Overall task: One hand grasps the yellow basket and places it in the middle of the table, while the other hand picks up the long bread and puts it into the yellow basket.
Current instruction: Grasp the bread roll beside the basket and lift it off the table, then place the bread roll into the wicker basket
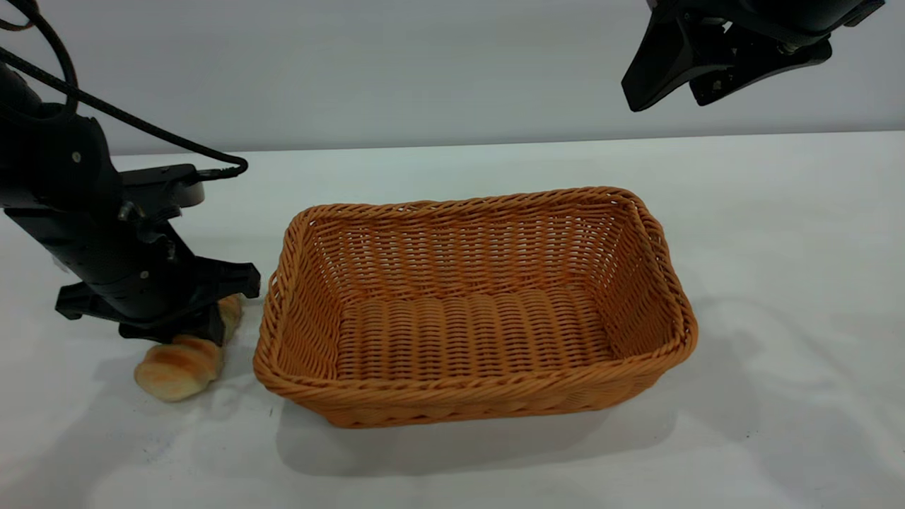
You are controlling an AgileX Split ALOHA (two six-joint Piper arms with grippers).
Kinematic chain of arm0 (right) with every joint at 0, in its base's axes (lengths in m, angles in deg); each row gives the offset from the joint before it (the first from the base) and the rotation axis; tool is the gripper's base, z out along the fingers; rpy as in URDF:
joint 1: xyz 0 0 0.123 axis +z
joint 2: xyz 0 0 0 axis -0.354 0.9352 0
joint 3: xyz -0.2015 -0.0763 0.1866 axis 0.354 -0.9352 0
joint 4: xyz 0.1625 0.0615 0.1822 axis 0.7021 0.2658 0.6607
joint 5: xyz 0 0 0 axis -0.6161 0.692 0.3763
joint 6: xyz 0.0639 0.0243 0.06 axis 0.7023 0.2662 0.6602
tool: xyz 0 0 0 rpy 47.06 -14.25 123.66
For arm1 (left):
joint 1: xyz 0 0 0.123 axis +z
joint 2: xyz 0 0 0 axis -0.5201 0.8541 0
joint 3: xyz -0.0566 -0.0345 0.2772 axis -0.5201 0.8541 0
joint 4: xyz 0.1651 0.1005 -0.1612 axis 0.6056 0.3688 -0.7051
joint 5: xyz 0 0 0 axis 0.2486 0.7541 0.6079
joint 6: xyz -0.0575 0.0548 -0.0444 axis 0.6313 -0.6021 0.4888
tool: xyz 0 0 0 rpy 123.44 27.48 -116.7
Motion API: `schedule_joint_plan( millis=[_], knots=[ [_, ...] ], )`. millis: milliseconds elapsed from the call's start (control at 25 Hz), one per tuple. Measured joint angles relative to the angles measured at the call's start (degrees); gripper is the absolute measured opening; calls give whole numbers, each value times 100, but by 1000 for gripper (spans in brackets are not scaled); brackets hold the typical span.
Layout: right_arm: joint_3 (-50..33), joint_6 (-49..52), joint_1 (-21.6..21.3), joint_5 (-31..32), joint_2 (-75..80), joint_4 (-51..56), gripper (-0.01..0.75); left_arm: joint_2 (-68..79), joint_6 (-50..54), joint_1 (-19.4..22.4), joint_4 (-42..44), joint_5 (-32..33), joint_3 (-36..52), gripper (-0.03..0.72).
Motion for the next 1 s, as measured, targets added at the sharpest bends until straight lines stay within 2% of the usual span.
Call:
schedule_joint_plan(
  millis=[80,280,680,800,1000],
  knots=[
    [0,-6,0,0,0,0,561,-78,-166,0,55,90,0,157],
    [0,-40,0,29,0,0,561,-666,-342,-21,62,620,64,150],
    [0,-123,0,130,0,7,561,-3316,-301,-46,-47,689,75,136],
    [0,-123,0,130,0,7,561,-3736,-234,-301,-105,663,77,136],
    [0,-128,0,130,0,7,561,-3657,-216,-1155,-117,635,84,136]
  ],
)
